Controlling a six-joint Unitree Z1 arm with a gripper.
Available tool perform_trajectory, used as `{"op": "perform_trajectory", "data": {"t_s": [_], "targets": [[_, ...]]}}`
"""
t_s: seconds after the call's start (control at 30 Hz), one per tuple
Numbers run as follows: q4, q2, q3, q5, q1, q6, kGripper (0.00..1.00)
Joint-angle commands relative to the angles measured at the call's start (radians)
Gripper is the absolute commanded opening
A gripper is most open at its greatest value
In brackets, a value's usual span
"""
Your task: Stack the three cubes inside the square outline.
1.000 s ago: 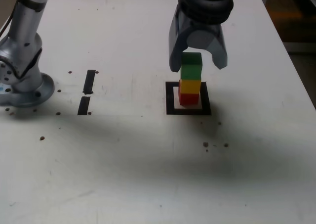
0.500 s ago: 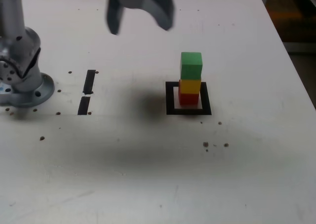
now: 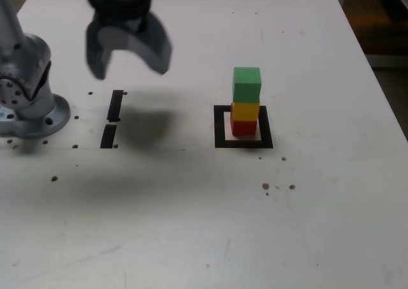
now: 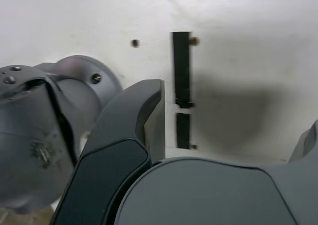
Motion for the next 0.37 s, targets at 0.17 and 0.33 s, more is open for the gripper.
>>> {"op": "perform_trajectory", "data": {"t_s": [0.17,0.33], "targets": [[-0.061,-0.005,0.065,-0.026,0.000,0.001,1.00],[-0.071,-0.012,0.086,-0.030,0.000,0.002,1.00]]}}
